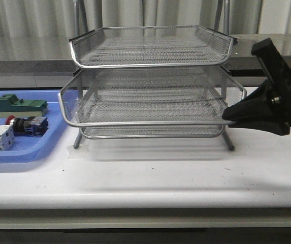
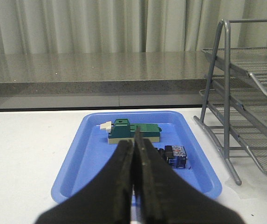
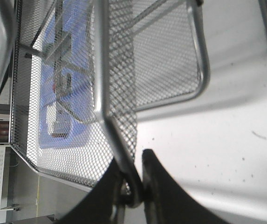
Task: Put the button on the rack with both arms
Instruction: 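Pull the middle mesh tray out toward the robot with the right gripper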
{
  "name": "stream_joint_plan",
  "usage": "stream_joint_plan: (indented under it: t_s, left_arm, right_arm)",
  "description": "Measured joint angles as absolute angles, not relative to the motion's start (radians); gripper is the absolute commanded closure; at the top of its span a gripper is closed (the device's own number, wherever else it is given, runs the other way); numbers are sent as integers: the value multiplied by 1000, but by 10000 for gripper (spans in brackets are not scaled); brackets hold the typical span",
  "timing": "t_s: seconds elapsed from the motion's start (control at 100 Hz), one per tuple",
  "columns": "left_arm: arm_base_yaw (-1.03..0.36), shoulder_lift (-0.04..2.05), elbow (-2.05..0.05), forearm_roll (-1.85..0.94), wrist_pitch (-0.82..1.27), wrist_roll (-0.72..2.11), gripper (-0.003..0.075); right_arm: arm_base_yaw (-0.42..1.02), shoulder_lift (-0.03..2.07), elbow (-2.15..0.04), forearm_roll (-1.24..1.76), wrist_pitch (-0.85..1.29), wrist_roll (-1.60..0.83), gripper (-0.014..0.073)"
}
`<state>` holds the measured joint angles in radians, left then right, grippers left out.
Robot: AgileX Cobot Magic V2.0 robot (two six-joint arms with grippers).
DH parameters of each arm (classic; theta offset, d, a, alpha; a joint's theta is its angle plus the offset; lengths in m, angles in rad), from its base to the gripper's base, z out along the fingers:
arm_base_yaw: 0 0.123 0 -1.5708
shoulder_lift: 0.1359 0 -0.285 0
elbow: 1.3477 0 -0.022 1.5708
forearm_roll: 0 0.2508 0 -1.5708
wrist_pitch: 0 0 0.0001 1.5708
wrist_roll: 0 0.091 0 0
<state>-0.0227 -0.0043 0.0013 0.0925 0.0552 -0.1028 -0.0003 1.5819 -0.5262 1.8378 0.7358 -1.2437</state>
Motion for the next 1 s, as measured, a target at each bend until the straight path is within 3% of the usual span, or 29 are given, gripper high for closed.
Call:
stream_joint_plan:
  t_s: [0.33, 0.42, 0.59, 0.66, 1.0]
  left_arm:
    - [-23, -4, 1, 93, 55, -103, 740]
    - [-23, -4, 1, 93, 55, -103, 740]
    - [-23, -4, 1, 93, 55, -103, 740]
    - [-23, -4, 1, 93, 55, -103, 740]
    - [-23, -4, 1, 93, 55, -103, 740]
  right_arm:
    - [0, 1441, -357, 1838, 732, -1253, 560]
    - [0, 1431, -345, 1838, 732, -1253, 480]
    - [0, 1431, -335, 1838, 723, -1253, 232]
    - [0, 1425, -332, 1838, 714, -1260, 181]
    - [0, 1249, -324, 1788, 675, -1231, 177]
